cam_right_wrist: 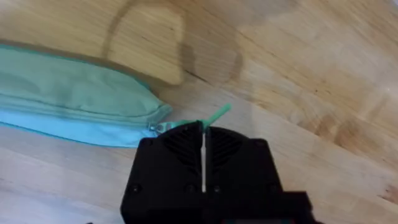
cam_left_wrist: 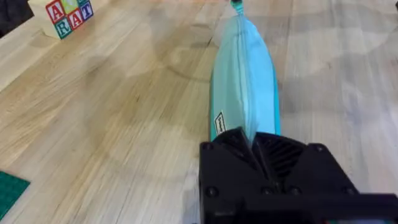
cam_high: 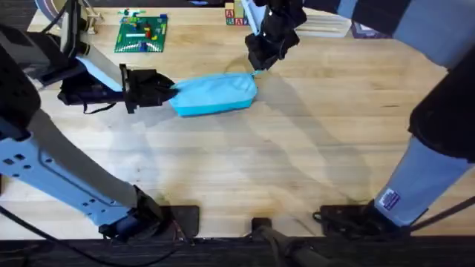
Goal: Unzip the bag, pick up the pens from the table one at a time and place them inside, then zip the bag closed.
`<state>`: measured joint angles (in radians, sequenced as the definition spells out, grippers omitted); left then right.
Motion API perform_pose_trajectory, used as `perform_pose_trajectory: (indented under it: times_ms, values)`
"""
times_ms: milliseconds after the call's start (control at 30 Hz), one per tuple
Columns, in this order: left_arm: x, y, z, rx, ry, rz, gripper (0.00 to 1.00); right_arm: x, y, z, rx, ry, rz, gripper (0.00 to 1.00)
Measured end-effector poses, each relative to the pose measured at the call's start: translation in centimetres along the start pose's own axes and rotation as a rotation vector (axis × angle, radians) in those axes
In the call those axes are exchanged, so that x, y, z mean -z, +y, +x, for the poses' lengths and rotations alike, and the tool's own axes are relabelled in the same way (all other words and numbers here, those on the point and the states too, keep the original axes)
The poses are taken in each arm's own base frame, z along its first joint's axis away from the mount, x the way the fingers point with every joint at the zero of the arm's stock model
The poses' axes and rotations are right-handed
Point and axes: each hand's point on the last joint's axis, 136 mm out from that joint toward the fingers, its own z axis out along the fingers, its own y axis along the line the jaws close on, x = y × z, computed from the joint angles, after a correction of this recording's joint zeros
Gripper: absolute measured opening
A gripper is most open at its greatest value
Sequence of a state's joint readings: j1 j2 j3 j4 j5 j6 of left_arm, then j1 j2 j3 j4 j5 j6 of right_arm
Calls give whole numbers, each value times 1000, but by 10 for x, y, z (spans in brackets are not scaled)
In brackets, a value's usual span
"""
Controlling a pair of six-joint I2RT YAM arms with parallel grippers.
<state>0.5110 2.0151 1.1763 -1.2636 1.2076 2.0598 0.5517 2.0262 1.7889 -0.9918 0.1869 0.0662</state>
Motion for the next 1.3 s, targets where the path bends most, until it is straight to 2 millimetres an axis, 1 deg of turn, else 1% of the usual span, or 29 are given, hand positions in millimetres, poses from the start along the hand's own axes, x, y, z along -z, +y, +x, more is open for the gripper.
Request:
perform_pose_trajectory:
  times_ms: [100,300,467,500,533,667,733,767,833,1300]
  values:
    - [-1,0,0,0,0,2,42,-1,-3,2,-9,9,-9,31]
    - [-5,-2,-2,-4,-2,14,42,-5,-19,3,-70,20,-50,33]
    - [-7,-2,-4,-7,-7,20,42,-19,-30,20,-129,74,-94,32]
    - [-7,-2,-3,-7,-6,21,42,-21,-36,22,-134,82,-78,32]
    - [-6,-2,-1,-8,3,20,42,-23,-50,28,-142,101,-27,33]
    - [2,0,2,-1,6,-4,42,-33,-121,55,-253,165,117,32]
    - [3,1,2,1,7,-7,42,-34,-144,63,-291,179,162,33]
    - [3,1,2,1,7,-7,42,-34,-149,65,-298,185,175,31]
    - [3,1,2,0,7,-7,42,-34,-152,68,-298,192,189,31]
    - [3,1,2,1,8,-7,42,-34,-149,68,-282,195,201,31]
